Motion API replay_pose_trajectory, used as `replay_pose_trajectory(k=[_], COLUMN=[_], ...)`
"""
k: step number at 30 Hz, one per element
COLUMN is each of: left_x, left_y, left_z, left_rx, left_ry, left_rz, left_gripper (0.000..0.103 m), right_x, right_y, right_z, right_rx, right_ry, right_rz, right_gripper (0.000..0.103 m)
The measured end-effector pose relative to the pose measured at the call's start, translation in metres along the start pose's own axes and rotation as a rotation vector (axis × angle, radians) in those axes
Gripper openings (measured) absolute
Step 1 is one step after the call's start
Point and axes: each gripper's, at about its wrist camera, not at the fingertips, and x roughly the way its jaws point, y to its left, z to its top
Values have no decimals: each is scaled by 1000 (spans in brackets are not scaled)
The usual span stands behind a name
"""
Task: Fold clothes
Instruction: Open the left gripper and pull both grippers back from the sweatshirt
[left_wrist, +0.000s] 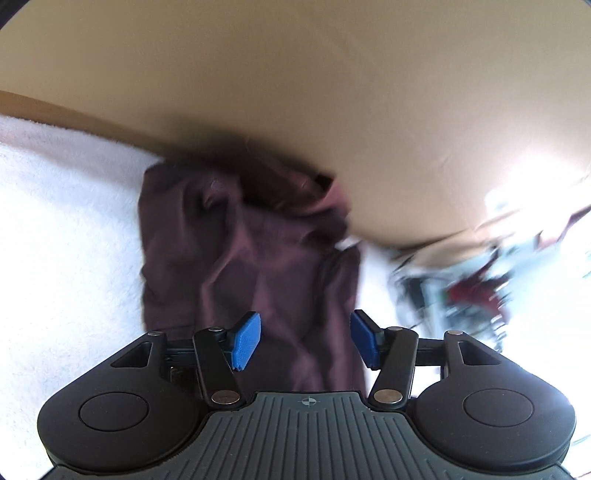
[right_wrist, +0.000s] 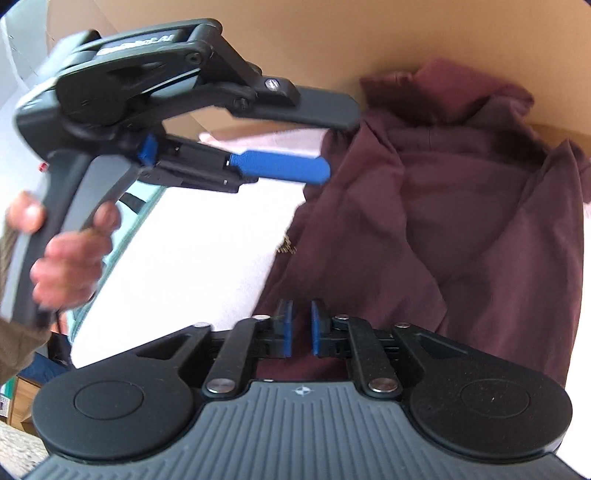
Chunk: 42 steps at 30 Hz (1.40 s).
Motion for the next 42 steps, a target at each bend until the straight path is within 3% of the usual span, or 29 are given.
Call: replay_pose_trajectory(k=[1,3,4,6,9,13,18,20,22,23,31,40,41,42], left_x=[2,4,5,1,-14,-58,-88,-88,-102,-104,-140,-154,-152,-151], left_y=[2,9,12,21,20,14,12,16,21,24,54,77,78,79], left_z=[1,3,4,9,11,7,-21,-37,-54,-63,-129,-168,-172,-175], left_rx=[-4,-14,-20,-69,-63,-56,-46,-57,-71,-79,-165,-249,-251,-250], left_ry=[0,-1,-2,-16,-52,-87,-69,-53,-46,-48,-24,0,13,27], left_rz=[23,68,90,80,98,55,20,12,22,27,46,5,4,3], left_gripper=[70,68,61,59,69,80,81,82,82,82,87,90,90,90], right_x=[1,-1,-4,-11,-27,-42,-24,-20,-24,-27,-89,-69,-67,-67], right_y=[1,2,1,1,12,37,71,91,106,111,105,90,89,92], right_z=[-2,-5,-8,-11,-18,-35,-68,-87,-97,-100,-118,-154,-158,-160], right_rx=[-4,-11,-9,14,32,-13,-78,-168,-252,-262,-56,232,247,243], right_ry=[4,8,7,-3,-34,-30,53,70,69,78,-23,14,13,13], right_rz=[-18,-52,-63,-80,-79,-23,13,-21,-44,-43,-105,-155,-152,-154], right_gripper=[32,32,32,32,36,36,36,40,52,51,55,56,53,32])
